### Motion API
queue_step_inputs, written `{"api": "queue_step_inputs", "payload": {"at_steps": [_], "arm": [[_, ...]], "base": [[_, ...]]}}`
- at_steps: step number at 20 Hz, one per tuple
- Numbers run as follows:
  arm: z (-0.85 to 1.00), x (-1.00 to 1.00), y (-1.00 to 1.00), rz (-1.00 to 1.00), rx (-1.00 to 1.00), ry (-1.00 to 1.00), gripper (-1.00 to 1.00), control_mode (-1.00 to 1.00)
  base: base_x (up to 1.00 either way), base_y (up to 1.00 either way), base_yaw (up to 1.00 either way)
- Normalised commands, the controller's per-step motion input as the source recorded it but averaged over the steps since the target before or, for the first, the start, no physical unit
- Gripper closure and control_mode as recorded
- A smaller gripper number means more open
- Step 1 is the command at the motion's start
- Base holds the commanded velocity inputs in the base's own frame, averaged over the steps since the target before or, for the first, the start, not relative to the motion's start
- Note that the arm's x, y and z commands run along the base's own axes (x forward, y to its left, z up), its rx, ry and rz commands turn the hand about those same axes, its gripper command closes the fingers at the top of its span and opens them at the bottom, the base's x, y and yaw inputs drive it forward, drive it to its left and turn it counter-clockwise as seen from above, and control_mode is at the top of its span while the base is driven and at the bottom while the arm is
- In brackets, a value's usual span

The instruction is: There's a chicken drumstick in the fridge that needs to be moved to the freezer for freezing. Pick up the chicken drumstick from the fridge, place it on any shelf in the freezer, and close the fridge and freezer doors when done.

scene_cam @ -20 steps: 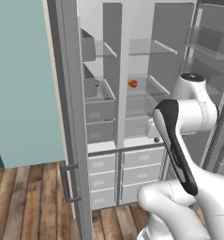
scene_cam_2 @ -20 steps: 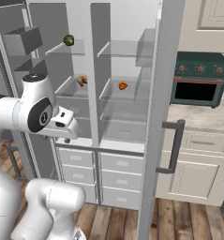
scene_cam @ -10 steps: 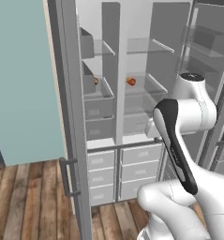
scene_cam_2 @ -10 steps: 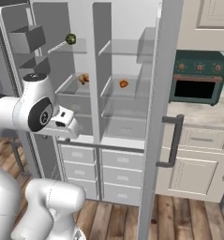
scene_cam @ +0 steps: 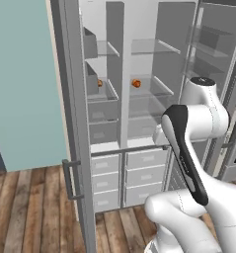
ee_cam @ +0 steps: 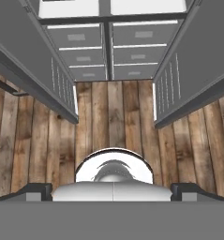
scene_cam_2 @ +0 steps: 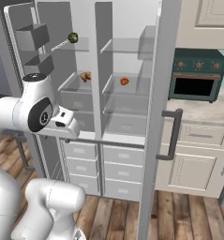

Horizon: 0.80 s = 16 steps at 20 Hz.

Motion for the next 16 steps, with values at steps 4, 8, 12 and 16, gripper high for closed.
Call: {"api": "queue_step_inputs", "payload": {"at_steps": [4,8,12,16], "arm": [[0.0,0.0,0.0,0.0,0.0,0.0,-1.0,1.0],[0.0,0.0,0.0,0.0,0.0,0.0,-1.0,1.0],[0.0,0.0,0.0,0.0,0.0,0.0,-1.0,-1.0],[0.0,-0.14,0.2,-0.01,-0.02,-0.18,-1.0,-1.0]], "base": [[-0.35,0.0,0.0],[-0.11,0.0,0.0],[0.0,0.0,0.0],[0.0,0.0,0.0]]}}
